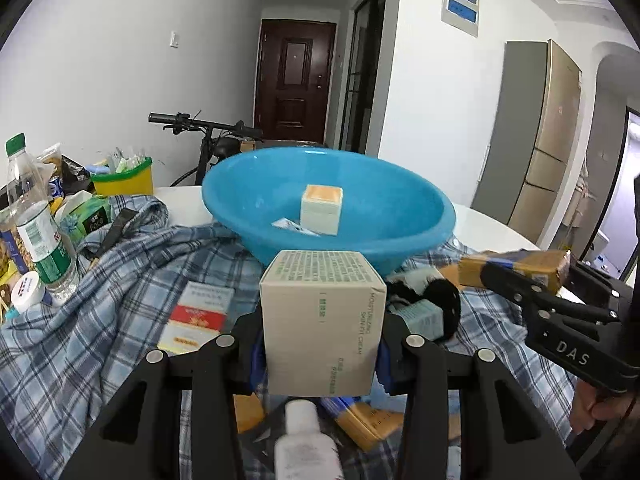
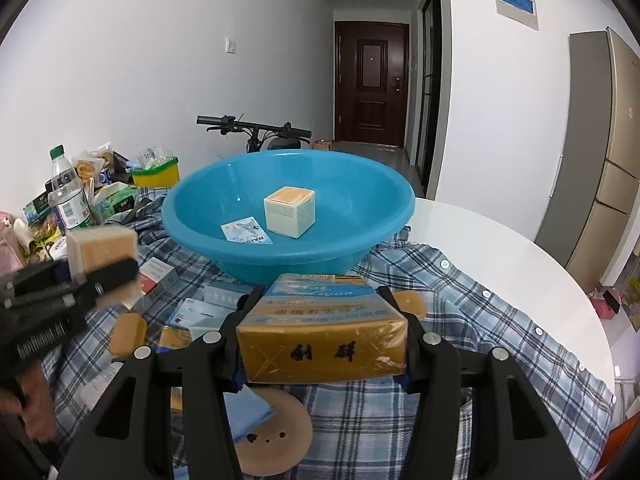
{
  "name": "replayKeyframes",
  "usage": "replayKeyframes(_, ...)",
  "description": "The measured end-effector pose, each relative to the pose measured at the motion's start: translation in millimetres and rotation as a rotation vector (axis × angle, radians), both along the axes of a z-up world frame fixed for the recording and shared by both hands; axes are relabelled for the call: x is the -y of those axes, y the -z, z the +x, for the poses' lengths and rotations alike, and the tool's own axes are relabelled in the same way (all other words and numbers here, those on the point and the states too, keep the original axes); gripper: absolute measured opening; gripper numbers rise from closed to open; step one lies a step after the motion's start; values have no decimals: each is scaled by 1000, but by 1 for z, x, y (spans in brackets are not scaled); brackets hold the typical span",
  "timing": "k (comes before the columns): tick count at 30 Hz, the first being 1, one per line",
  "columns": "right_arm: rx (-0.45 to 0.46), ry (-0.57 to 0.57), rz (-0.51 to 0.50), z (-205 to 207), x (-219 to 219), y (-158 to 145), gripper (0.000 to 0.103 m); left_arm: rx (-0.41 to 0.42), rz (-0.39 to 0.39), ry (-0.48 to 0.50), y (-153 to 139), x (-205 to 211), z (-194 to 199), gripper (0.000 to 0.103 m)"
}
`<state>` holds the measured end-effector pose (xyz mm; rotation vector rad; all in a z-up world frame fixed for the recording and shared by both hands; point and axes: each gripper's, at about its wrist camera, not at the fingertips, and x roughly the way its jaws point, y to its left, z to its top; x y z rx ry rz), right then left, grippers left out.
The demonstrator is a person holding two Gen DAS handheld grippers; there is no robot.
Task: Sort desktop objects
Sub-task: 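Carry the beige box over the basin with the left tool while the right tool carries the gold pack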
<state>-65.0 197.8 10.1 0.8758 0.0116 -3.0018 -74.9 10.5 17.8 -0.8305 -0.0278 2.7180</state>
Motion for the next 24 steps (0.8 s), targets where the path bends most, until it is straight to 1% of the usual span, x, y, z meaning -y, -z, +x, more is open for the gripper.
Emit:
replayKeyframes(6,11,-7,3,3,5,4,52,19,12,5,3,-3,2,45)
replayKeyframes(11,24,-7,-6,2,4,7,52,17,9,-3,2,-1,2,45)
replayKeyframes(15,13,-7,-2,2,4,3,52,9,13,-10,-2,1,0,45)
replayKeyframes(20,-27,-5,9,1,4,-11,52,-41,13,-19,-22,3,-5,45)
replayKeyframes(24,-80,-4,18,0,4,-32,52,-110,19,-28,-48,3,-8,45)
